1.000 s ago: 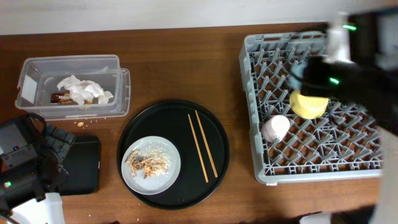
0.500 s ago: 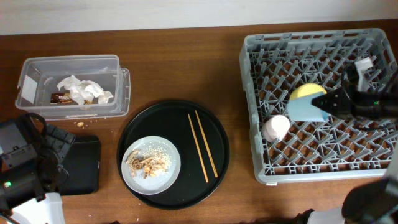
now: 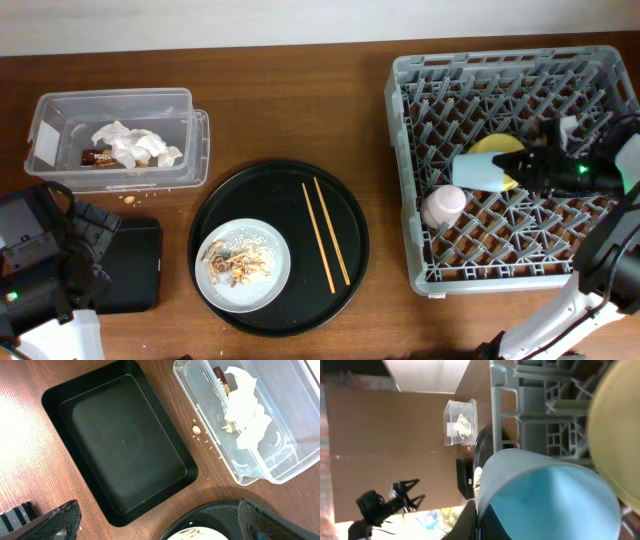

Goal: Sort waste into correct bins and load items into the dishwasher rack
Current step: 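Carry the blue cup into the rack and set it upside down, then return the right gripper to the tray and grasp one chopstick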

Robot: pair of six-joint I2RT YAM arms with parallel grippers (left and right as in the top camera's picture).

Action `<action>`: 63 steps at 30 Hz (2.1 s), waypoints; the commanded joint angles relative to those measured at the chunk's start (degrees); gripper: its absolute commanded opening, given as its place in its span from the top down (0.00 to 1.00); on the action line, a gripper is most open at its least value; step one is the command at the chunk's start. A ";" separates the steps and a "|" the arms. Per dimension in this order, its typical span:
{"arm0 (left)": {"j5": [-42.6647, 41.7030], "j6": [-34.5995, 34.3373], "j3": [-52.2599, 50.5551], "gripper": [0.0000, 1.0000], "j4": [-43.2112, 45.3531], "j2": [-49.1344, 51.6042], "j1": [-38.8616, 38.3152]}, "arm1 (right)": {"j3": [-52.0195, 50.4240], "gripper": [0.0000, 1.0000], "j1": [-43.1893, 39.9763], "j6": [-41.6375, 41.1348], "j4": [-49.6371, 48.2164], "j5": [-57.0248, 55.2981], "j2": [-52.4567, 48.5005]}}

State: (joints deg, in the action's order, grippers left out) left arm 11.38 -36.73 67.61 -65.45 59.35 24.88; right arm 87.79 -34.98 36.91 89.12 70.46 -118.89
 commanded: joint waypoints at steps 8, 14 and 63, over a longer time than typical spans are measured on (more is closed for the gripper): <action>0.04 -0.13 0.13 0.01 -0.04 -0.24 0.33 | -2.71 0.96 -1.79 -0.24 4.87 0.94 -0.85; 0.04 -0.13 0.13 0.01 -0.04 -0.24 0.33 | -3.21 0.96 -1.77 2.19 7.54 6.49 -0.85; 0.04 -0.13 0.11 0.01 -0.04 -0.24 0.33 | 4.24 0.41 69.26 -52.00 -20.57 -67.98 20.94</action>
State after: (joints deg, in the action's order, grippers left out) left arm 11.38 -36.73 67.61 -65.49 59.40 24.88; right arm 88.42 30.70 -12.64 68.07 10.20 -90.80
